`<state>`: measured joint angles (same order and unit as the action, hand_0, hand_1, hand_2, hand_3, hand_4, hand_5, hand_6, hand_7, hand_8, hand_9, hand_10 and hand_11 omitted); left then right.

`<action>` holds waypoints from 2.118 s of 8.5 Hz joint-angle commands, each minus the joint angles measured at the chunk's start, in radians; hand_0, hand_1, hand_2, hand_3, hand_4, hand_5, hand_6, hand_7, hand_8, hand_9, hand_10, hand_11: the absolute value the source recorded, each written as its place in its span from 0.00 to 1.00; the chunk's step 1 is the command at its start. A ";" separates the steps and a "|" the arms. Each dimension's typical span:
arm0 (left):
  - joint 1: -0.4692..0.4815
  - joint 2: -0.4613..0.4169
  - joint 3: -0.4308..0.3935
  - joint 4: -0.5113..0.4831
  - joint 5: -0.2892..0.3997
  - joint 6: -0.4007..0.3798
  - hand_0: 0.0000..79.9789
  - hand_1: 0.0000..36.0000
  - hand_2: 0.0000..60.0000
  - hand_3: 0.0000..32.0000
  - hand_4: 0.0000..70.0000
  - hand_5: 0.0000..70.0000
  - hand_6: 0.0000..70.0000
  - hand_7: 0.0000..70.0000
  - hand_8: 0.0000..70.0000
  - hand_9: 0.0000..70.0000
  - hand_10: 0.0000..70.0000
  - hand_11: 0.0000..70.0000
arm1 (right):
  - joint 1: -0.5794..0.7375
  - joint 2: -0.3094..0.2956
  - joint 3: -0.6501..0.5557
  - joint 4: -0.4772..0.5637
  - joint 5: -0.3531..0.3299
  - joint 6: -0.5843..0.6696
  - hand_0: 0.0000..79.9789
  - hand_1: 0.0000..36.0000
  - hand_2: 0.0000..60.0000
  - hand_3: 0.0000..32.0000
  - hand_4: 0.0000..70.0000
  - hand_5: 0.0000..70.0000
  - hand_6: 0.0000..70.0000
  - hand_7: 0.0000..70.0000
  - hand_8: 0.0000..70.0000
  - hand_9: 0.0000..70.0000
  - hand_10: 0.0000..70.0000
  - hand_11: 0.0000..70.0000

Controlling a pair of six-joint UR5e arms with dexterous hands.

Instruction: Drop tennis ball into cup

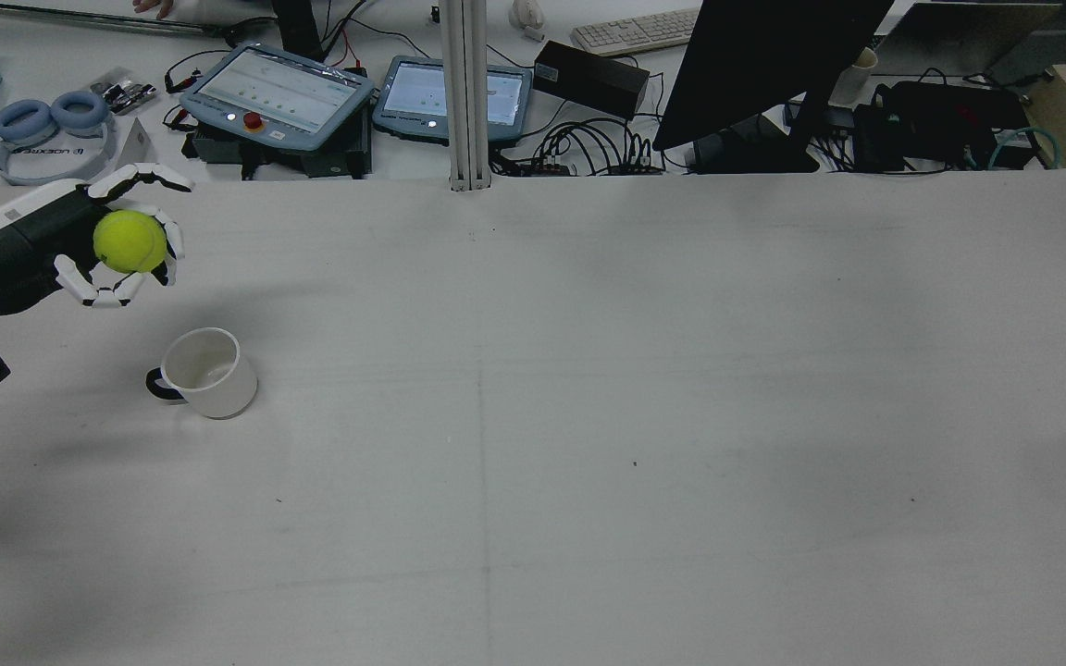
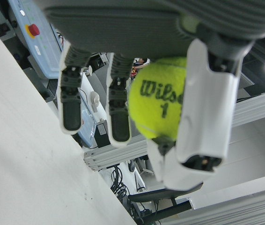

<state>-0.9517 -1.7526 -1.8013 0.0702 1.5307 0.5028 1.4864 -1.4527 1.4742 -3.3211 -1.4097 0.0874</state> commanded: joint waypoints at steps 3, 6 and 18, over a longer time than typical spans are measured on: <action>0.016 0.050 0.002 -0.047 -0.001 0.029 1.00 1.00 1.00 1.00 0.01 0.40 0.72 0.56 0.51 0.35 0.34 0.54 | 0.000 0.000 0.000 0.000 0.000 0.000 0.00 0.00 0.00 0.00 0.00 0.00 0.00 0.00 0.00 0.00 0.00 0.00; 0.025 0.059 -0.035 -0.043 0.002 0.081 0.98 1.00 0.83 1.00 0.00 0.32 0.46 0.32 0.38 0.20 0.26 0.43 | 0.000 0.000 0.000 0.000 0.000 0.000 0.00 0.00 0.00 0.00 0.00 0.00 0.00 0.00 0.00 0.00 0.00 0.00; -0.506 0.133 0.148 -0.087 -0.004 -0.190 1.00 1.00 0.94 1.00 0.06 0.35 0.59 0.38 0.41 0.22 0.28 0.46 | 0.000 0.000 -0.002 0.000 0.000 0.000 0.00 0.00 0.00 0.00 0.00 0.00 0.00 0.00 0.00 0.00 0.00 0.00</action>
